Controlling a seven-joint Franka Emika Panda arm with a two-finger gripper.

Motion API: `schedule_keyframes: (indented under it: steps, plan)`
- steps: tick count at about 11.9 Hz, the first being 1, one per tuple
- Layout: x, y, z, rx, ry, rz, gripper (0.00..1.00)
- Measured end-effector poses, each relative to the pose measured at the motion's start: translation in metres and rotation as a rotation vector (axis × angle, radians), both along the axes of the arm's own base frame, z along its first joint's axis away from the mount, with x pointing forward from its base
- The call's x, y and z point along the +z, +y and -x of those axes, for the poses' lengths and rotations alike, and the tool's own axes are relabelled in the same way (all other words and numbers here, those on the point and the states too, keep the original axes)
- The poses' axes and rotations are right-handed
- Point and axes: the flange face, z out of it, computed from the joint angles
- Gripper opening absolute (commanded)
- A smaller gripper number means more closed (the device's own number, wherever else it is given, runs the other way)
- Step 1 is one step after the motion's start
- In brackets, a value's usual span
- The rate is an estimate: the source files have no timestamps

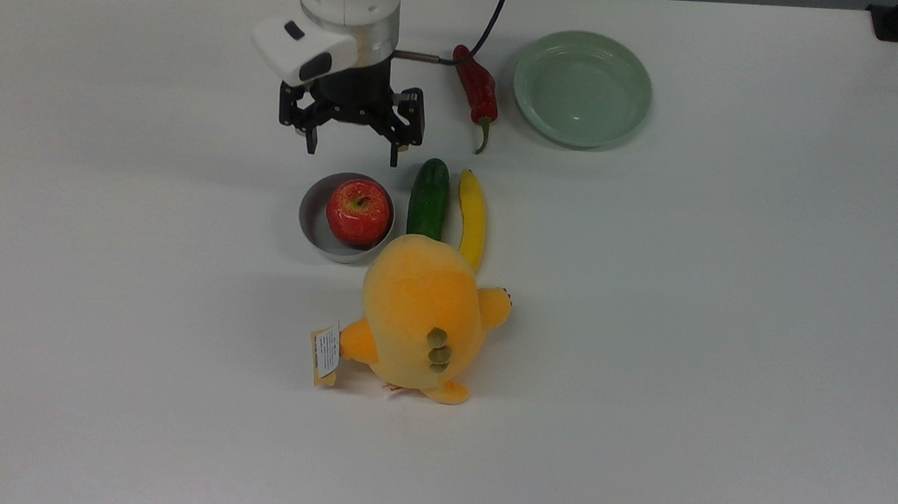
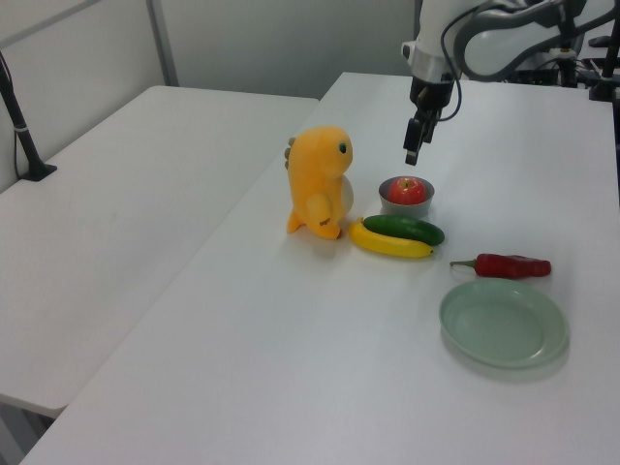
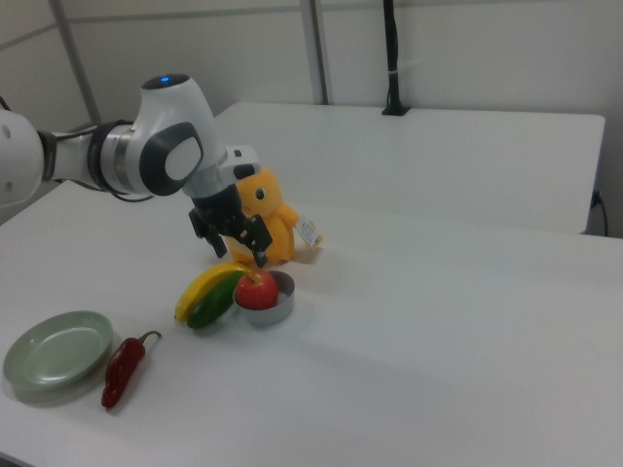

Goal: Red apple placed in the center of the desktop
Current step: 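Lower the gripper around the red apple and close on it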

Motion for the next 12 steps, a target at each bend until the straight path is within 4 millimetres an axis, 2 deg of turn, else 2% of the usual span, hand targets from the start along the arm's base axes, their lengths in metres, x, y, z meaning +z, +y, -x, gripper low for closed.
schedule_keyframes:
  steps: [5,12]
  plan:
    - [-0.051,0.004,-0.012,0.039,0.026,0.048,1.00]
    - [-0.071,0.007,-0.017,0.057,0.027,0.060,1.00]
